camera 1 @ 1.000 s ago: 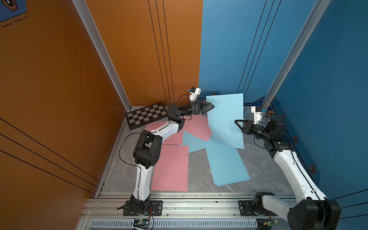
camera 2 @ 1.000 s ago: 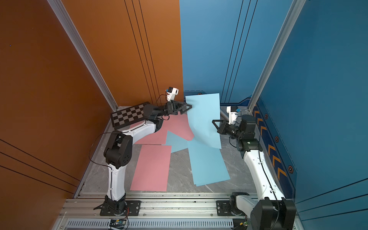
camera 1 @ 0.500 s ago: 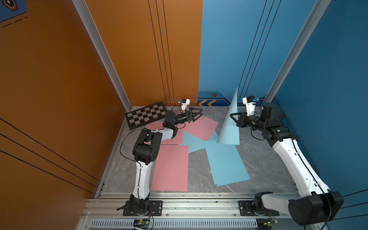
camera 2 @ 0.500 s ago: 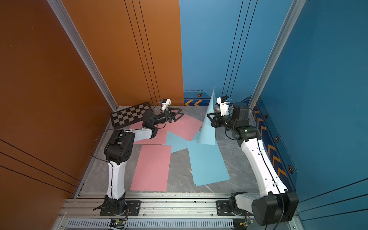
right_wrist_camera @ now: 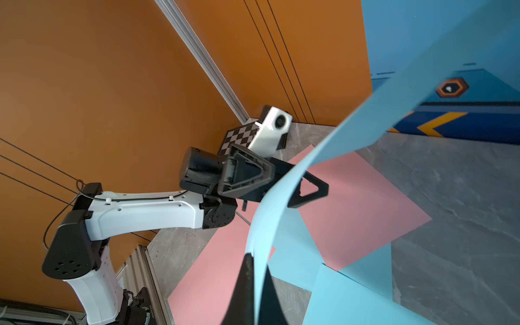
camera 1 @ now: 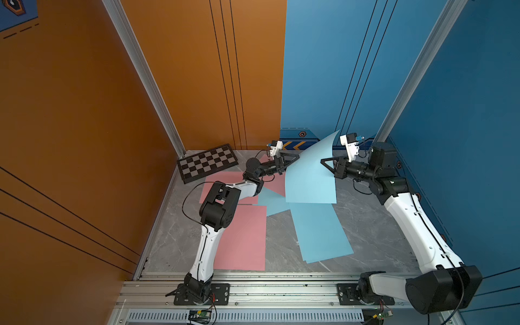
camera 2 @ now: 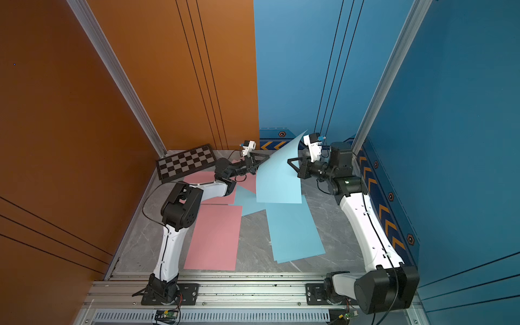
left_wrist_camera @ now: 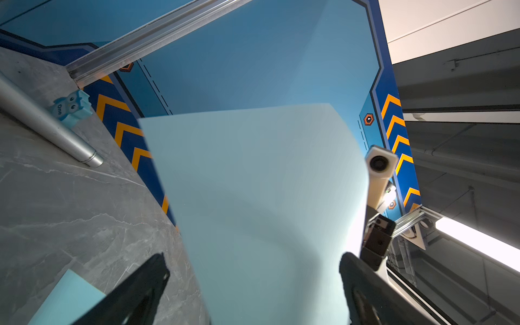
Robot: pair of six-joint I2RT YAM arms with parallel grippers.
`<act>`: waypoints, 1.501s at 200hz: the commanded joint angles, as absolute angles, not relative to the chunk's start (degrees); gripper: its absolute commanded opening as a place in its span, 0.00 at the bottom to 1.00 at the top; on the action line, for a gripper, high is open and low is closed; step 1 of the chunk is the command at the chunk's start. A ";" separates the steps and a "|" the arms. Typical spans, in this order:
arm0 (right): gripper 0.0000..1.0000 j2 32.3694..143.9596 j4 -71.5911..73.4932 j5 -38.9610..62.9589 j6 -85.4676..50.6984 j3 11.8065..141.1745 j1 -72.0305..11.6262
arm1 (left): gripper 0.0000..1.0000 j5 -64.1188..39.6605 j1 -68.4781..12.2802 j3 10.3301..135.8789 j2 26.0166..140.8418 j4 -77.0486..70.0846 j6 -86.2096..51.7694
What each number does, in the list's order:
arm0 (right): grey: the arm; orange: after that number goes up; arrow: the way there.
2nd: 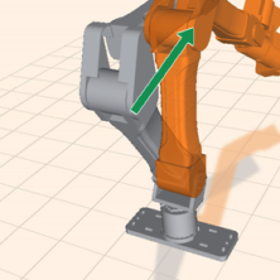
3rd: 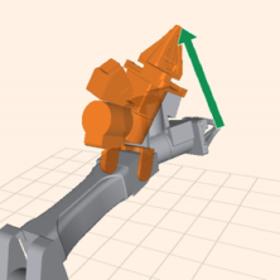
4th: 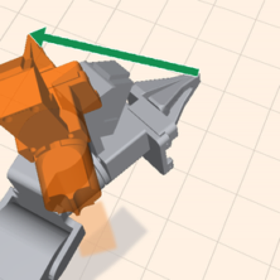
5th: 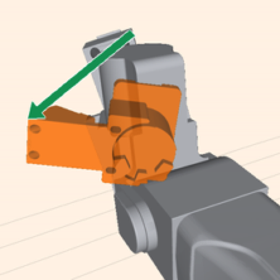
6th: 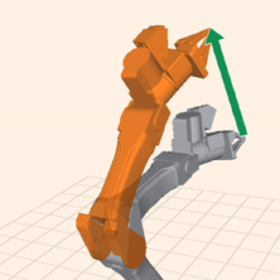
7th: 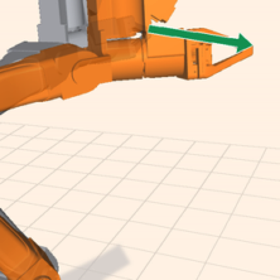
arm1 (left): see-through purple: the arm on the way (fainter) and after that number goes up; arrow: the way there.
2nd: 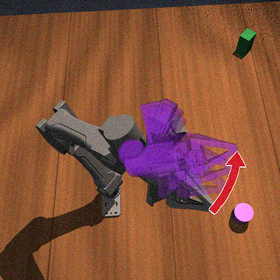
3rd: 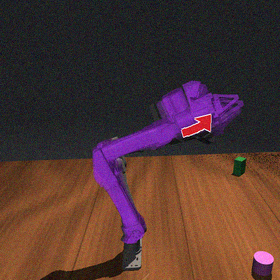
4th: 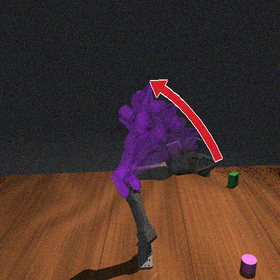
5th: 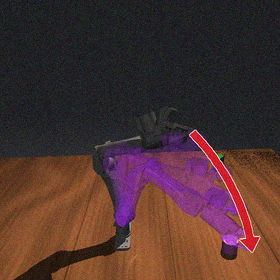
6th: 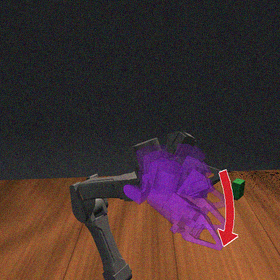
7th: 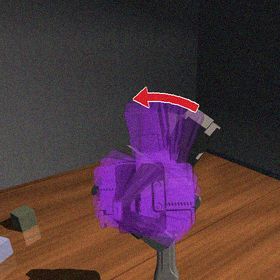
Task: Sort the scattered colored papers by color
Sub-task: Pick up the colored paper.
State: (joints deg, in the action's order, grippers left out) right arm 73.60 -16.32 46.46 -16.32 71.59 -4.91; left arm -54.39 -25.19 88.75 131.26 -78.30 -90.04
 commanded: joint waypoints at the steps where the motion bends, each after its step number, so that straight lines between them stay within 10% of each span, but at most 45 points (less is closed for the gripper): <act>1: 0.00 73.79 -13.80 46.29 -18.28 67.70 -2.80 | 0.98 -55.37 -25.18 90.55 127.97 -80.80 -91.88; 41: 0.00 75.36 -13.93 44.90 -18.61 66.13 -0.98 | 0.98 -55.94 -25.22 90.20 125.10 -80.82 -92.64; 125: 0.00 76.39 -13.42 43.74 -19.50 66.00 0.33 | 0.54 -57.70 -25.40 87.03 121.80 -75.48 -86.04; 191: 0.00 74.83 -11.07 45.38 -21.62 64.95 1.41 | 0.52 -58.66 -23.74 83.49 118.48 -70.58 -81.01; 256: 0.00 75.33 -10.63 45.46 -22.37 64.94 1.47 | 0.03 -60.62 -24.67 84.38 118.85 -69.44 -80.17; 271: 0.15 75.41 -10.50 45.60 -22.64 64.95 1.61 | 0.00 -61.00 -25.12 84.38 118.19 -65.66 -77.27; 300: 0.97 74.37 -11.39 41.83 -24.05 65.04 2.69 | 0.00 -60.60 -25.94 83.78 114.36 -48.94 -64.36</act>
State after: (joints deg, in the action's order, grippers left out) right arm 76.29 -12.32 44.77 -22.41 65.39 1.52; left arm -58.87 -24.73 84.07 119.46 -62.19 -76.09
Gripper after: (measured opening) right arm 0.543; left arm 0.043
